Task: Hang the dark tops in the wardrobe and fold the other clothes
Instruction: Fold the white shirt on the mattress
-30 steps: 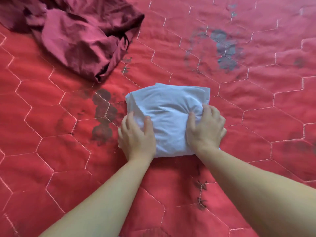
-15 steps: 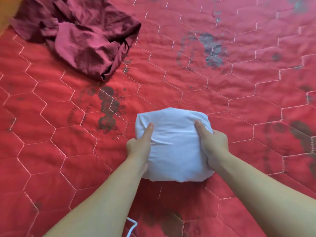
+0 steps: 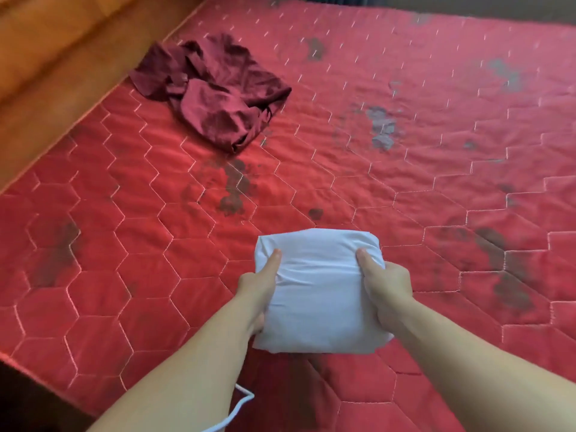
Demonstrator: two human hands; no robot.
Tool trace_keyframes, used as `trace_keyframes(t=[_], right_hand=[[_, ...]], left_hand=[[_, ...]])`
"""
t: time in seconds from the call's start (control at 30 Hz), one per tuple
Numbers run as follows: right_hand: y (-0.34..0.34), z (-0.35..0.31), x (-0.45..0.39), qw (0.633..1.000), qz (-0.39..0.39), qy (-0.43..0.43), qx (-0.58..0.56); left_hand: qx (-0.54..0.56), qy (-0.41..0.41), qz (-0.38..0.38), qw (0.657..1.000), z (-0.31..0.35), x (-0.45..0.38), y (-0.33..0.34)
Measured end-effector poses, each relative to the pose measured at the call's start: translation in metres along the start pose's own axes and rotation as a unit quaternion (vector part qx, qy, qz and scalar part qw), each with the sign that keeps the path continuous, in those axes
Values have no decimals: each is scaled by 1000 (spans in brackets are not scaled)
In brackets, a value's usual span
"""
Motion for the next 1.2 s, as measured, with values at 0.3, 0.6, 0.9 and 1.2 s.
trace_keyframes(t=[0.3,0.6,0.9,1.2], right_hand=[[-38,-270,195,972,-94,-204,-62],[42,-412,484,895,-263,-357,-51],[248,-273,837,753,-522,-395,63],[352,-77,1123,599,-666,-413,165]], left_hand=[[92,224,85,967,215,235,-103],[239,324,199,894,271,452,-343],[385,267,431,771,32,636,-664],[474,214,580,628,-213,770,-847]])
Point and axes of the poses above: each hand's wrist, its own x-axis away from the middle knuckle, its own y-axis out of the palm, z = x × y, the point moved 4 cm from there along -x, towards the middle knuckle, and after that the axes turned 3 degrees about x, right-handed, at the moved point
